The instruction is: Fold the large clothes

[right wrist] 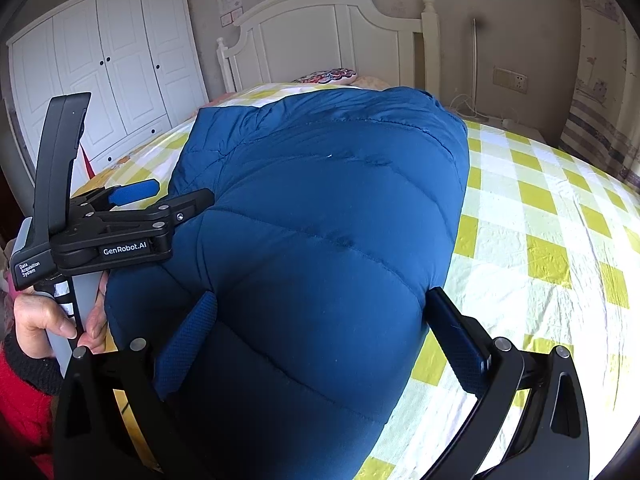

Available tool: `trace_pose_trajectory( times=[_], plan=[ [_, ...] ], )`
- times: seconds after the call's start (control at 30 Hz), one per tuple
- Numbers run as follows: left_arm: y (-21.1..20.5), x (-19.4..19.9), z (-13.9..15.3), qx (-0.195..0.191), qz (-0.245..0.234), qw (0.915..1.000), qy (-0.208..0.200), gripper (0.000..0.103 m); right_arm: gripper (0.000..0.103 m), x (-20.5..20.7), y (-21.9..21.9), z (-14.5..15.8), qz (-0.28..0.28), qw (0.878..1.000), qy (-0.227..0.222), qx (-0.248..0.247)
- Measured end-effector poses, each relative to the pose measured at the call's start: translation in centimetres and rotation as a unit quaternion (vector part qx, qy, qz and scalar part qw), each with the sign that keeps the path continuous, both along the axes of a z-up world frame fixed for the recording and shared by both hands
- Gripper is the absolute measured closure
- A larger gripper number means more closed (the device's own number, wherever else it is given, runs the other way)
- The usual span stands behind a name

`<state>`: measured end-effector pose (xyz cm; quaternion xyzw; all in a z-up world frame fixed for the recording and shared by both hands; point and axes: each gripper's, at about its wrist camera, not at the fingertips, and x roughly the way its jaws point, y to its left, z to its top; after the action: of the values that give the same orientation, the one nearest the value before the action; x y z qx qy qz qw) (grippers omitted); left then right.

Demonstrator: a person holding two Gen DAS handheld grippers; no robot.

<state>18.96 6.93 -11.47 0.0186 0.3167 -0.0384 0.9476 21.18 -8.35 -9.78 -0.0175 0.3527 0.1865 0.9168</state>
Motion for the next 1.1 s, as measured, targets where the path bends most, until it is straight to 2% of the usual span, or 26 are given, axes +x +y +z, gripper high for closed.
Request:
trace_pose_trajectory(
  times=[0.17, 0.3, 0.47, 0.6, 0.73, 0.83, 0.93, 0.97, 1.0, 1.03, 1.1],
  plan=[
    [0.6, -0.5, 0.0, -0.014, -0.006, 0.9998, 0.011, 0.002, 0.004, 0.0, -0.3, 0.3, 0.003, 1.000, 0.018, 0.009],
    [3.2, -0.3, -0.2, -0.074, -0.038, 0.9952, 0.052, 0.002, 0.004, 0.1, -2.0, 0.8, 0.014, 0.997, 0.054, 0.050],
    [6.5, 0.6, -1.6, -0.180, -0.086, 0.9731, 0.116, 0.002, 0.004, 0.9, -3.4, -0.1, 0.021, 0.989, 0.097, 0.106],
    [7.8, 0.8, -2.6, -0.217, -0.100, 0.9591, 0.152, 0.002, 0.004, 1.9, -4.2, -1.1, 0.024, 0.979, 0.148, 0.139],
    [8.5, 1.9, -4.3, -0.280, -0.117, 0.9320, 0.198, 0.002, 0.004, 3.4, -4.0, -2.5, 0.046, 0.964, 0.195, 0.174],
    [7.7, 2.6, -4.5, -0.267, -0.133, 0.9328, 0.202, 0.002, 0.004, 4.6, -3.8, -3.4, 0.062, 0.953, 0.218, 0.201],
    [7.1, 3.4, -4.6, -0.278, -0.155, 0.9244, 0.210, 0.002, 0.004, 4.5, -3.6, -3.2, 0.077, 0.954, 0.214, 0.194],
    [7.0, 3.5, -4.7, -0.292, -0.169, 0.9168, 0.213, 0.010, 0.004, 3.9, -3.5, -2.9, 0.083, 0.960, 0.189, 0.192],
    [7.2, 3.7, -4.8, -0.317, -0.180, 0.9065, 0.214, 0.023, 0.010, 3.1, -3.6, -2.6, 0.084, 0.965, 0.164, 0.187],
    [7.2, 3.3, -4.4, -0.320, -0.179, 0.9091, 0.199, 0.027, 0.014, 2.4, -3.5, -2.4, 0.084, 0.970, 0.140, 0.181],
    [7.3, 2.7, -3.5, -0.314, -0.181, 0.9155, 0.174, 0.044, 0.022, 1.1, -3.7, -1.6, 0.076, 0.979, 0.091, 0.168]
  ],
)
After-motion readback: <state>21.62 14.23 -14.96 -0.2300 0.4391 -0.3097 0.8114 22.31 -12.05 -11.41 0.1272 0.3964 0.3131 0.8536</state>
